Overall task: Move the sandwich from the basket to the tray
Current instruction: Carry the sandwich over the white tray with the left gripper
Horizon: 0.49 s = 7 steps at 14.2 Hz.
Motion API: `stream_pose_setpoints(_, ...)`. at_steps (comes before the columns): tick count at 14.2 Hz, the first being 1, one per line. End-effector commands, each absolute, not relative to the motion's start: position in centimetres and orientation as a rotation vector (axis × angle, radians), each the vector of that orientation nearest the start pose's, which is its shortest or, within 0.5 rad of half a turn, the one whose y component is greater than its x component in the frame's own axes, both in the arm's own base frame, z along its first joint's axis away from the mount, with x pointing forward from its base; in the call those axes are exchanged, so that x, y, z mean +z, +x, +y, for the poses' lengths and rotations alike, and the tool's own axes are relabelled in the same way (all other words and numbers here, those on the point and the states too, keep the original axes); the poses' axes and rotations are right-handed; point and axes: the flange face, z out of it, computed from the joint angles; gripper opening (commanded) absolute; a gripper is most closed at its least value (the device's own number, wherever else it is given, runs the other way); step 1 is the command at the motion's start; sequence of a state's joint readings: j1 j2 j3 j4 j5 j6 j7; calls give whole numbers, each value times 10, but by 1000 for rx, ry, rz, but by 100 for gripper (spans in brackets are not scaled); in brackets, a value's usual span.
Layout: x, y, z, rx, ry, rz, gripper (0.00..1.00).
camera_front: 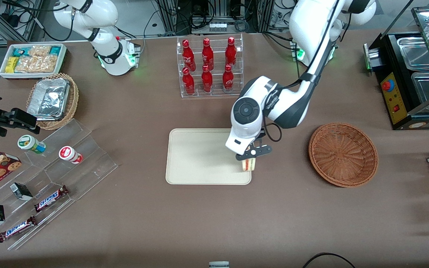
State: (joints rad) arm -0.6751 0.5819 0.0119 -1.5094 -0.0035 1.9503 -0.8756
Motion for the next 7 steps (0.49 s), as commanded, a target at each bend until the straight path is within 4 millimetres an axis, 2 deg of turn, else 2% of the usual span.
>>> stream_pose_setpoints(1, 303, 546, -447, 88, -3066, -313, 18)
stream_pose_setpoints(7, 267, 531, -470, 102, -3055, -258, 18)
